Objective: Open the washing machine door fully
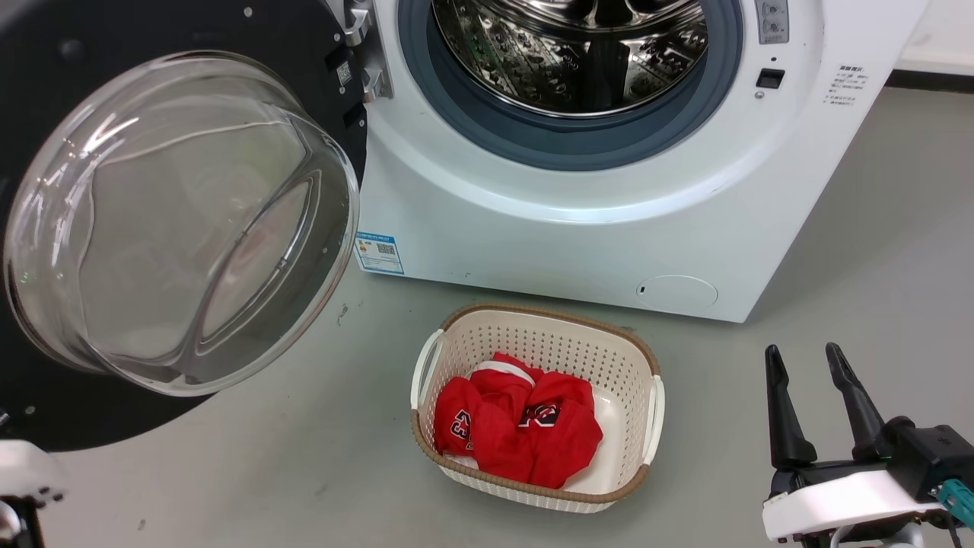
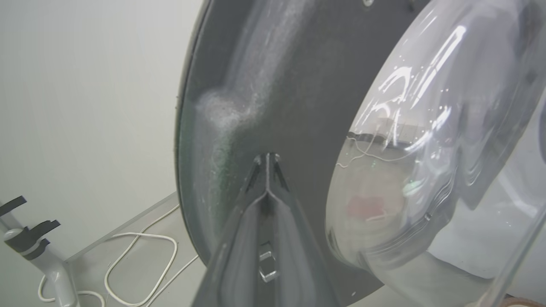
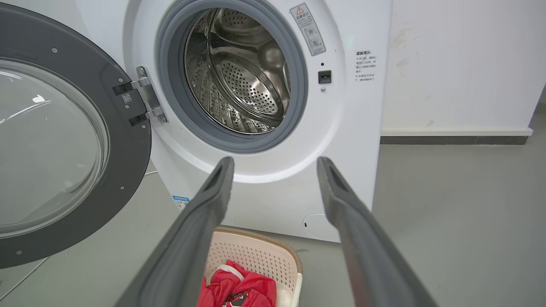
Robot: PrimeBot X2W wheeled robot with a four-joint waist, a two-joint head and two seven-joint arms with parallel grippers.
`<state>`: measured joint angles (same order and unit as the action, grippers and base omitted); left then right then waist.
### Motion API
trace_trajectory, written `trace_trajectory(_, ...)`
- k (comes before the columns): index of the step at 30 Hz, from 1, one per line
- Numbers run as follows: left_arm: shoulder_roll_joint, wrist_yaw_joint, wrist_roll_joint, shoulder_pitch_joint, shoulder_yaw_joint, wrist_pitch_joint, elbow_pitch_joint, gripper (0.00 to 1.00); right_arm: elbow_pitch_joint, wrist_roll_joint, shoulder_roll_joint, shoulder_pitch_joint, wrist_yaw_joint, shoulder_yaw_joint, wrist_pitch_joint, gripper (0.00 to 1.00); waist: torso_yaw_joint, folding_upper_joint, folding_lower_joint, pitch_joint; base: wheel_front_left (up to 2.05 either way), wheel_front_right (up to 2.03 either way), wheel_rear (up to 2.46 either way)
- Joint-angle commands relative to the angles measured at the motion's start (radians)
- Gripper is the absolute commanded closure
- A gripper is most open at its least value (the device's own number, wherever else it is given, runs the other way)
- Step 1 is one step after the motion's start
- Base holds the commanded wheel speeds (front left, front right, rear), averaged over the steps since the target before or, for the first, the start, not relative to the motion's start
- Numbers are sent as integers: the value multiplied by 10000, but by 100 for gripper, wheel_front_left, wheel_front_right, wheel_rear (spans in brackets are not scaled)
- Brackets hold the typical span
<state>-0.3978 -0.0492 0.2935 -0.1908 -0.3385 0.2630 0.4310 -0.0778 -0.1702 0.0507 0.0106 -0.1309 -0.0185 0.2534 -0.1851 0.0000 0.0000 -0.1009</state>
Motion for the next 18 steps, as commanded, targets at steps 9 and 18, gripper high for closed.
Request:
trace_trajectory(9,1704,301,-640,1637,-14,25,-2184,29,53,-98,-12,306,2,-198,10,0,-122,0,0,422,0,0,0)
trace_trajectory(18,2801,436,-1371,2523,576,24,-3975,0,173,44,-12,387,2,-148,-80,0,6,0,0,622,0,0,0)
